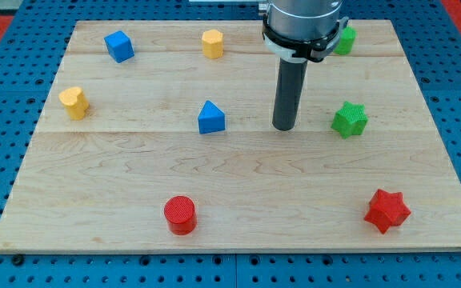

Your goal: Push the green circle to the green star

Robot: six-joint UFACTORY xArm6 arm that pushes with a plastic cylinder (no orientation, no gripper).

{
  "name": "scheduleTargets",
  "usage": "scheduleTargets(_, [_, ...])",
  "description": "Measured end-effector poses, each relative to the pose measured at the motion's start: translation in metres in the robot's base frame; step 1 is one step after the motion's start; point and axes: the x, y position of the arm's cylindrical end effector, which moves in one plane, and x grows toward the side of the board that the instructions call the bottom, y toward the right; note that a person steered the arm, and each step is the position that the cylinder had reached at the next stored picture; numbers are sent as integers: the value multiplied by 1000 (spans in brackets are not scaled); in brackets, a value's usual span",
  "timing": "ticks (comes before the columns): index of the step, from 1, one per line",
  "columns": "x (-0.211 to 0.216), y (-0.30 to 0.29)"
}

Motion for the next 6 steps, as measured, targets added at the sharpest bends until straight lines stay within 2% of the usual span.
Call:
scheduleTargets(1, [-10, 0])
scheduleTargets(3, [-102, 23])
scheduleTargets(5, [-103, 26])
scheduleTargets(6, [-130, 66])
